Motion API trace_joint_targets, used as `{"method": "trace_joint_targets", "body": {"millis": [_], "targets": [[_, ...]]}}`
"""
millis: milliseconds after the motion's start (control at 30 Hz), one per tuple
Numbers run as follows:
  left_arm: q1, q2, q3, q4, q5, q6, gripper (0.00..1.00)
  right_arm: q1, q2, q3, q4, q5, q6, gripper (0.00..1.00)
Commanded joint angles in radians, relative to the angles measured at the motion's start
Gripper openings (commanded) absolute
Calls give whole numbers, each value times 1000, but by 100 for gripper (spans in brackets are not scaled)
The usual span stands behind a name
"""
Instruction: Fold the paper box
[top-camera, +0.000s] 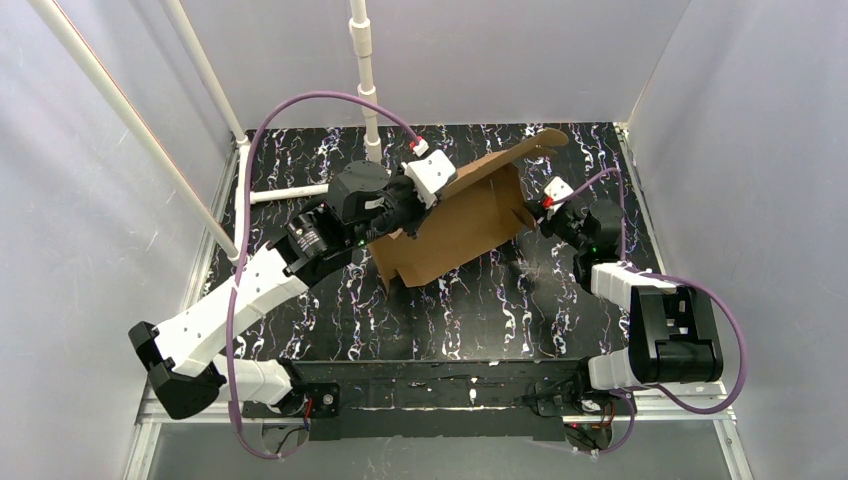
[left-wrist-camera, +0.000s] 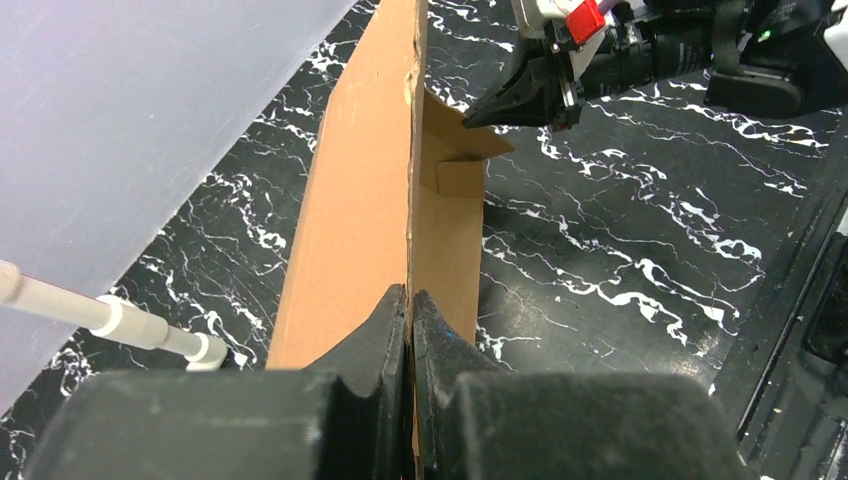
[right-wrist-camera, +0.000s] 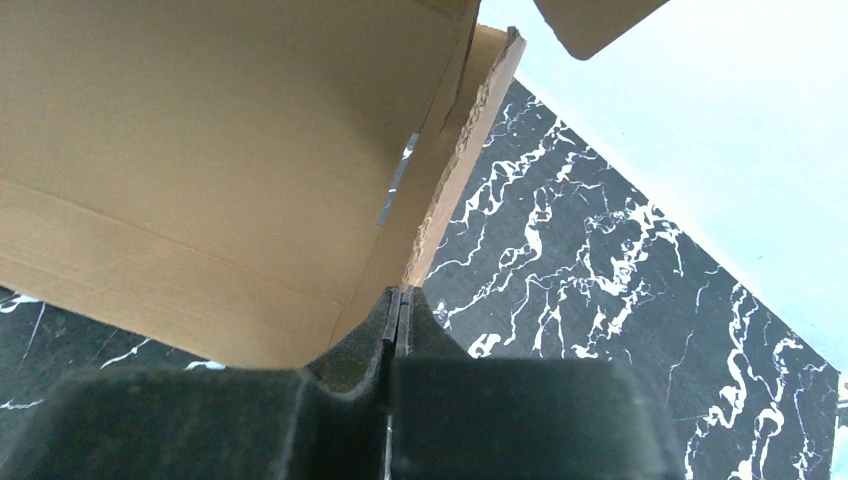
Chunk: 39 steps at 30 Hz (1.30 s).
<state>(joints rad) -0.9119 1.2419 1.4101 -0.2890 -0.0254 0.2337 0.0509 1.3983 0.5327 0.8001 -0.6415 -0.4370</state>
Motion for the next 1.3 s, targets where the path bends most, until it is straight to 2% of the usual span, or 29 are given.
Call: {"method": "trace_joint_targets", "body": {"millis": [0, 300, 433, 533, 733, 933, 1100, 1267], "targets": [[-1, 13, 103, -56, 1, 27, 0, 23, 13, -19, 156, 90, 48, 1], [0, 51, 249, -148, -34, 160, 0, 143, 6, -78, 327, 256, 43, 1], [0, 39, 219, -121, -36, 159, 0, 150, 15, -87, 344, 294, 85, 1], [1, 15, 158, -88, -22, 132, 0, 149, 8, -121, 347, 265, 77, 1], [-1, -8, 72, -55, 7, 89, 0, 141, 8, -143, 288, 217, 52, 1], [-1, -26, 50, -51, 51, 63, 0, 88, 13, -129, 215, 156, 78, 1], [-1, -38, 51, -59, 41, -4, 0, 67, -17, -103, 79, 52, 46, 4], [-1, -80, 7, -31, 63, -79, 0, 52, -31, -88, 22, 60, 57, 3]]}}
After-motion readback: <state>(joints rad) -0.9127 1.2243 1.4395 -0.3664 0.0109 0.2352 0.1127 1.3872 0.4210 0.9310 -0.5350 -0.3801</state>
